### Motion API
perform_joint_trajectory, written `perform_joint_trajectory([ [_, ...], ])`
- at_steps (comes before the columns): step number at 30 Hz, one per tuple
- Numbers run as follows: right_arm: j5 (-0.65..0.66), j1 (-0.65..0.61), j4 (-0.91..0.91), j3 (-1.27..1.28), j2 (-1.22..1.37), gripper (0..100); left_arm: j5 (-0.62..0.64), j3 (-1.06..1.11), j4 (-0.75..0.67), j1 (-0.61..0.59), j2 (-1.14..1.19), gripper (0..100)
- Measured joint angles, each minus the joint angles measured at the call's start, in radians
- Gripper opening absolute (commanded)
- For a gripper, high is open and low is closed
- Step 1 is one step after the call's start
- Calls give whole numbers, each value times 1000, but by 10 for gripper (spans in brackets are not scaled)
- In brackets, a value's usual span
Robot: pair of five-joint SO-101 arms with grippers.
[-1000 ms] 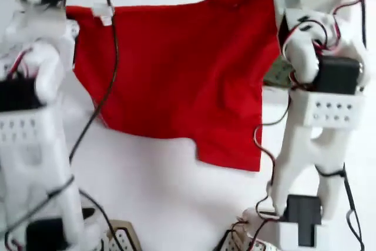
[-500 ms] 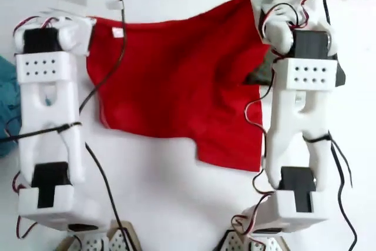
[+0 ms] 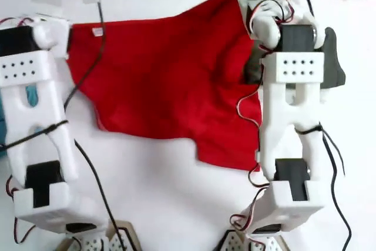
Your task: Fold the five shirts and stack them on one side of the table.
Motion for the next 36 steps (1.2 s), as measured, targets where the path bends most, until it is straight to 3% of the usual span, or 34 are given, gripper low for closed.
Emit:
perform_joint_trajectory([
  [7,0,2,213,-158,-157,17,0,-408,324,-2,0,27],
  [10,0,2,284,-193,-250,17,9,-509,350,-11,-23,27],
  [15,0,2,339,-206,-433,17,11,-485,351,-32,-183,27],
  [27,0,-3,439,-207,-733,17,11,-176,351,-35,-697,27],
  [36,-61,-12,476,-209,-847,17,11,-157,351,-35,-825,27],
])
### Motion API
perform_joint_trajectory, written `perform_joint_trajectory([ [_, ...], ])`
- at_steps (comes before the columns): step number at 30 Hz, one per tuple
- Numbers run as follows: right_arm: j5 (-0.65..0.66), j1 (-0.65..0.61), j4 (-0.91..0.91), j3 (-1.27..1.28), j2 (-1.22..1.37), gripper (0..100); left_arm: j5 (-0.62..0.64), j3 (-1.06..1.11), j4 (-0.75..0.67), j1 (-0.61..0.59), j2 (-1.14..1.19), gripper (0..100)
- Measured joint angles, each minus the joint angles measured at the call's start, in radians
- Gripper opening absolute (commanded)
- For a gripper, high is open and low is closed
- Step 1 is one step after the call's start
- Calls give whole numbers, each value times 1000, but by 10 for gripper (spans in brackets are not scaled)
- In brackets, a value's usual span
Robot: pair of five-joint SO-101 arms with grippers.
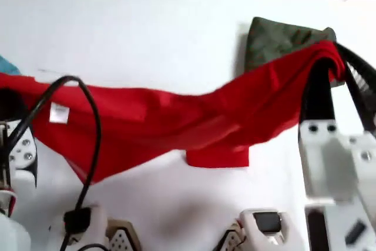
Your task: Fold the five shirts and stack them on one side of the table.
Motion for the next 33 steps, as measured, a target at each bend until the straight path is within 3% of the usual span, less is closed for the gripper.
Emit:
perform_joint_trajectory([
  [6,-21,-109,38,-11,-52,17,0,0,0,0,-44,27],
  [33,-21,-104,-37,-9,-89,17,0,-2,0,0,-114,27],
])
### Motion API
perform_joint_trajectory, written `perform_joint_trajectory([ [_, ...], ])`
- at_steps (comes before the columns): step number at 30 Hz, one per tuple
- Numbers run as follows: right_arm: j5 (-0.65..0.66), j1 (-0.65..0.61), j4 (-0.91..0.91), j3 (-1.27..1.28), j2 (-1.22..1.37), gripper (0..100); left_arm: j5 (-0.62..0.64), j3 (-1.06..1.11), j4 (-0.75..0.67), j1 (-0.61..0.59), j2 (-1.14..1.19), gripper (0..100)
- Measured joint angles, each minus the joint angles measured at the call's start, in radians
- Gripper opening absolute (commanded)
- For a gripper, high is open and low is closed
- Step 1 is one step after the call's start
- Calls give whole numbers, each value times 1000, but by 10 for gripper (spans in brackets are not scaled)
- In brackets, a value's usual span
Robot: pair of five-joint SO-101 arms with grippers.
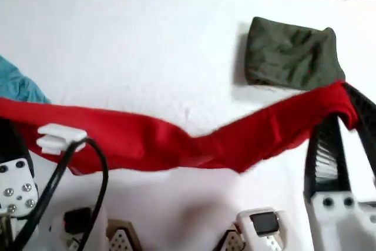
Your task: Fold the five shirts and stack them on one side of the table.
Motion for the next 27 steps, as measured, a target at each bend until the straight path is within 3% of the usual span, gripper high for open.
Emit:
perform_joint_trajectory([
  [12,38,109,-115,-75,-31,17,0,57,0,0,-26,27],
  [17,41,110,-115,-66,-29,17,0,184,0,0,-71,27],
  [27,41,110,-84,-83,-37,17,0,193,0,0,-175,27],
])
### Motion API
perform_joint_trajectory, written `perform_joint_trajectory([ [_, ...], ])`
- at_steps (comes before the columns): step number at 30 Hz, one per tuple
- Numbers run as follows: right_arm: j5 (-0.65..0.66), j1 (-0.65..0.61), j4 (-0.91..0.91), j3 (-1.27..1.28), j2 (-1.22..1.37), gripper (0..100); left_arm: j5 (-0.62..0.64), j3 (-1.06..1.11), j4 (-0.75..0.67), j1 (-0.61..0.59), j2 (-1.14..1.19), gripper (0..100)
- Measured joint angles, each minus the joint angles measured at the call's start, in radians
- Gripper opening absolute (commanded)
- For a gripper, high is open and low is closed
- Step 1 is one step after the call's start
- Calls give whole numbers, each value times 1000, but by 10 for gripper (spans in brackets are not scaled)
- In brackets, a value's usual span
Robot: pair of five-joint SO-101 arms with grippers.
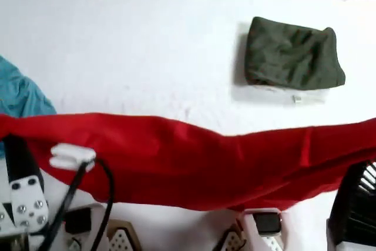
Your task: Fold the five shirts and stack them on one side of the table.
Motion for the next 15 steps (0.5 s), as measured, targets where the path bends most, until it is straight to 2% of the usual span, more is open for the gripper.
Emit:
perform_joint_trajectory([
  [3,0,0,0,12,0,17,0,0,0,-14,-6,27],
  [8,-15,-3,-34,84,28,17,0,72,-17,-121,-2,27],
  [15,-40,-29,-203,310,180,17,0,293,-193,-144,110,27],
])
